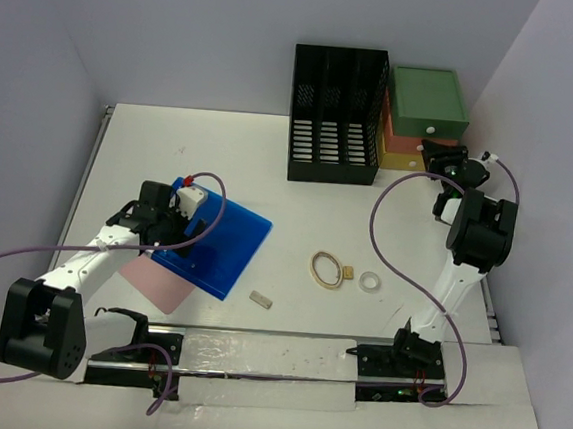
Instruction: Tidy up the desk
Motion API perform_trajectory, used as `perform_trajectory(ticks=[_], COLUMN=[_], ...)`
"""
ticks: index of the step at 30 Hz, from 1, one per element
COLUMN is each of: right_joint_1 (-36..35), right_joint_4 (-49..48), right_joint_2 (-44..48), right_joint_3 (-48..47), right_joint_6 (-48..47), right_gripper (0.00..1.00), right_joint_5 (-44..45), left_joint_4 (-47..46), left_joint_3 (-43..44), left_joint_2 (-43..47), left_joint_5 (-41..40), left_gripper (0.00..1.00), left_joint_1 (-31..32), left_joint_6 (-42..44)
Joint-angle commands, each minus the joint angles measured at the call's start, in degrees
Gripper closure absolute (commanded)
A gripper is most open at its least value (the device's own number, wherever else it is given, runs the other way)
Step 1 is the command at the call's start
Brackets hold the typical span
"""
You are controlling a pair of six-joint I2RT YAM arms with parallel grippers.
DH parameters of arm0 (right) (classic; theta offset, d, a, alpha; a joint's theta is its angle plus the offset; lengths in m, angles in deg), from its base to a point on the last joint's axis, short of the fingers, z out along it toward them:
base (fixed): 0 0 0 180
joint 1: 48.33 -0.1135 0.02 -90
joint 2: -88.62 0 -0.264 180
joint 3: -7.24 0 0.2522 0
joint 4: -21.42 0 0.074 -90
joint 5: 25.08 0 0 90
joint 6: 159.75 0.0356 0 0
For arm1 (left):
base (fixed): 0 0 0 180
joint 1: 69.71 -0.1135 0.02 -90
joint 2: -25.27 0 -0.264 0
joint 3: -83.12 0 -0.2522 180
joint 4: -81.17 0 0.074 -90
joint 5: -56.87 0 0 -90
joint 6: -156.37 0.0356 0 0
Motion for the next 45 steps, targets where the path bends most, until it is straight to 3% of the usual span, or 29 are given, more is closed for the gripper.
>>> perform_trajectory(ticks=[1,28,40,45], right_joint_1=[0.4,-0.5,-0.5,-0.6], right_joint_4=[-5.5,-3.0,-2.3,-2.3], right_joint_2=[-2.1,-4.4,-3.9,-1.3], right_joint_3=[-2.8,-4.0,-4.8,-1.2], right_joint_6=[2.8,3.2,2.5,1.4], right_gripper=[0.52,0.63,0.98,1.00], right_joint_5=[-0.4,0.7,0.9,1.6], left_joint_4=[-1.9,-2.0,-2.0,-2.0], left_joint_3=[0.6,0.4,0.4,0.4], left_joint_2=[0.4,0.1,0.2,0.3], left_joint_5=[-1.2,-1.1,-1.1,-1.1], left_gripper=[0.01,0.01,0.01,0.01], left_joint_1=[0.1,0.1,0.1,0.1], left_joint_6=[-0.5,-0.4,-0.4,-0.4])
